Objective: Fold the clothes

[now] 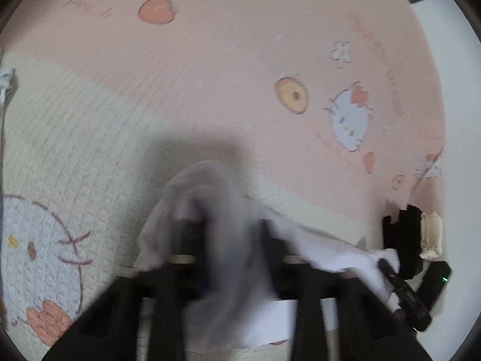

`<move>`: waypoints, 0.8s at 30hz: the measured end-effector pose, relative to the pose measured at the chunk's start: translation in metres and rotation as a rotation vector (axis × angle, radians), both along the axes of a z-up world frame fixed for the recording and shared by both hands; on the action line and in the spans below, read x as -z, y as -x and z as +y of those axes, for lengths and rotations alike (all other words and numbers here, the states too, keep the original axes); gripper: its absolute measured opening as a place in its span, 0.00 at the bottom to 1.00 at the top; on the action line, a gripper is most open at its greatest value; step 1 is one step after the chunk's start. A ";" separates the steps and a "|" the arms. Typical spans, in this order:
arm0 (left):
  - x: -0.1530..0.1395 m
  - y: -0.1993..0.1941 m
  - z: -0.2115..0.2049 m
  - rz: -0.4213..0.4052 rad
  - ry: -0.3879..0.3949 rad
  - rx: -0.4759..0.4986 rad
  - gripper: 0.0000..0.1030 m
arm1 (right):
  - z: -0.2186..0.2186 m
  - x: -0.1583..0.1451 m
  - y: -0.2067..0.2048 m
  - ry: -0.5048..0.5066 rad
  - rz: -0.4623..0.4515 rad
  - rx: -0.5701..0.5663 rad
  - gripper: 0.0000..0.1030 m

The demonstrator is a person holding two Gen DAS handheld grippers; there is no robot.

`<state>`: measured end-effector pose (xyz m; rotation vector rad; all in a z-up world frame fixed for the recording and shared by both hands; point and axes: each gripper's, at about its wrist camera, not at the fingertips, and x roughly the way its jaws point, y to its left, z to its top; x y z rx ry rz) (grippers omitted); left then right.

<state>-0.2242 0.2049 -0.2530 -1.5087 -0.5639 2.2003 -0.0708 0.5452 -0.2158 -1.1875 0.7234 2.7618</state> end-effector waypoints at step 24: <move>-0.023 -0.020 -0.051 -0.021 -0.142 -0.077 0.07 | 0.016 0.025 -0.070 0.397 -0.138 0.196 0.14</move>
